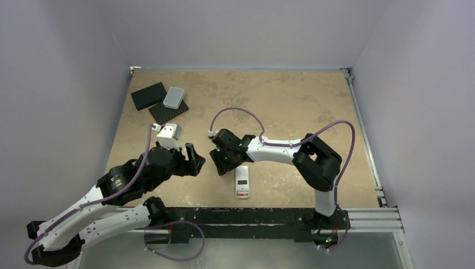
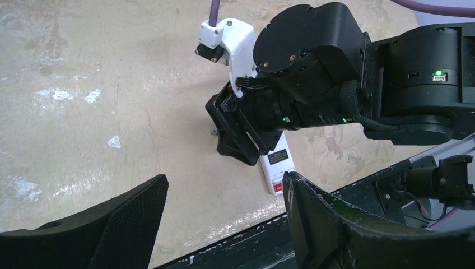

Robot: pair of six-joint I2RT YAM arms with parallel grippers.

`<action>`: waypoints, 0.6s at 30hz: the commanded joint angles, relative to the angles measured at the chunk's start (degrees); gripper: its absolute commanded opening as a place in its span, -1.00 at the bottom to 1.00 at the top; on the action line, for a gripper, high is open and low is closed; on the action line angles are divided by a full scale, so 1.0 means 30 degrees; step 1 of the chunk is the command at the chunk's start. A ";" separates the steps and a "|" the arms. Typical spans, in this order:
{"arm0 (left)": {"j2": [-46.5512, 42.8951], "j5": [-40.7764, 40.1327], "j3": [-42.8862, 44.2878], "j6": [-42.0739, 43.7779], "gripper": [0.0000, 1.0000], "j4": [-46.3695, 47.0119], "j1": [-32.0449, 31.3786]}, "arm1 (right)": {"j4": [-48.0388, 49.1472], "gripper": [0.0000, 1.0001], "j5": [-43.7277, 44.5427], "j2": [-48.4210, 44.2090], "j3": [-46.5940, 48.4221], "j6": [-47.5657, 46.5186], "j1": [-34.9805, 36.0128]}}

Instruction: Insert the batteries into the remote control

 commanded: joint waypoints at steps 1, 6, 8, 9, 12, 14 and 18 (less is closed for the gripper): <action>-0.0043 -0.0019 -0.0110 0.0429 0.51 0.0307 0.0049 | 0.0143 0.05 0.0236 -0.0454 -0.0366 0.0691 0.0334; -0.0001 -0.0033 -0.0126 0.0452 0.51 0.0322 0.0049 | 0.0169 0.03 0.0119 -0.0371 -0.0335 0.1209 0.0639; -0.0002 -0.0058 -0.0146 0.0444 0.51 0.0364 0.0069 | 0.0147 0.03 0.0003 -0.0353 -0.0302 0.1489 0.0691; -0.0016 -0.0062 -0.0160 0.0451 0.51 0.0359 0.0066 | 0.0093 0.03 -0.0067 -0.0340 -0.0274 0.1614 0.0719; -0.0027 -0.0102 -0.0158 0.0422 0.51 0.0352 0.0056 | 0.0041 0.02 -0.0286 -0.0429 -0.0298 0.2044 0.0830; -0.0030 -0.0142 -0.0160 0.0422 0.51 0.0323 0.0064 | 0.0239 0.03 -0.0583 -0.0573 -0.0462 0.2266 0.0942; -0.0101 -0.0196 -0.0181 0.0365 0.51 0.0338 0.0064 | 0.0881 0.03 -0.1142 -0.0778 -0.0703 0.2589 0.1163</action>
